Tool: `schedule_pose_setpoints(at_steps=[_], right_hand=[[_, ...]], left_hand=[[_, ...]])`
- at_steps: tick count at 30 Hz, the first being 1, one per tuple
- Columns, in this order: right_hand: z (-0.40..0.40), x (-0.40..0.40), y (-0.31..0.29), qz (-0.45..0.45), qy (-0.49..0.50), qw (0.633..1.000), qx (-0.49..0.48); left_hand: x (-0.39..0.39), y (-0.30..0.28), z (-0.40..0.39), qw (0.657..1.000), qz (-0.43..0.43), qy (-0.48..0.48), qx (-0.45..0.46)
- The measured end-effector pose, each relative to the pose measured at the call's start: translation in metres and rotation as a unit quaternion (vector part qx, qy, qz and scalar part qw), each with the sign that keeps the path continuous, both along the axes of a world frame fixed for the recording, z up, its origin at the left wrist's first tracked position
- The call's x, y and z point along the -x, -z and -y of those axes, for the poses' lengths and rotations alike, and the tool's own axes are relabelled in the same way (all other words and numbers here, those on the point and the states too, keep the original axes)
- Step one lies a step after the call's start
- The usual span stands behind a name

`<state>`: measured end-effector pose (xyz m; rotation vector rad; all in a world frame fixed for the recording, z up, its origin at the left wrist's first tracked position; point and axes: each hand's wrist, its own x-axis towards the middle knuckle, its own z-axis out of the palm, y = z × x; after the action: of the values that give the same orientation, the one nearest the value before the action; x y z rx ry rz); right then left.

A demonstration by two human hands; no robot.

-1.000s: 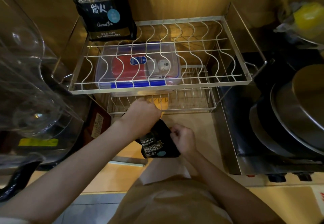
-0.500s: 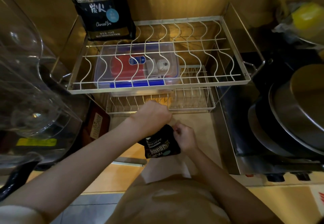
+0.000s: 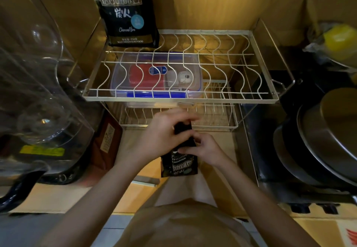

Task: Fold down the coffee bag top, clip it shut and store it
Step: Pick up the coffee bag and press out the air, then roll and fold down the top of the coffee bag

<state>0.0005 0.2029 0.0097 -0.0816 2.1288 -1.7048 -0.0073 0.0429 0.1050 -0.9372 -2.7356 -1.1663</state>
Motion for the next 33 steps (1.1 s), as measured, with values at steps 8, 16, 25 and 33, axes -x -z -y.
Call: schedule_pose_setpoints(at_steps=[8, 16, 25, 33], right_hand=[[0.002, 0.002, -0.011, 0.047, 0.037, 0.998, 0.023], [0.012, 0.015, -0.044, -0.017, -0.024, 0.999, -0.037], [0.048, 0.029, -0.086, -0.323, -0.272, 0.800, -0.425], [0.071, 0.017, -0.076, -0.368, -0.353, 0.708, -0.490]], left_hand=[[-0.062, 0.102, 0.057, 0.870, 0.250, -0.403, -0.135], [-0.065, 0.141, 0.021, 0.901, 0.282, -0.326, -0.052], [-0.054, 0.134, 0.016, 0.917, 0.252, -0.298, -0.082], [-0.052, 0.137, 0.016, 0.920, 0.268, -0.265, -0.110]])
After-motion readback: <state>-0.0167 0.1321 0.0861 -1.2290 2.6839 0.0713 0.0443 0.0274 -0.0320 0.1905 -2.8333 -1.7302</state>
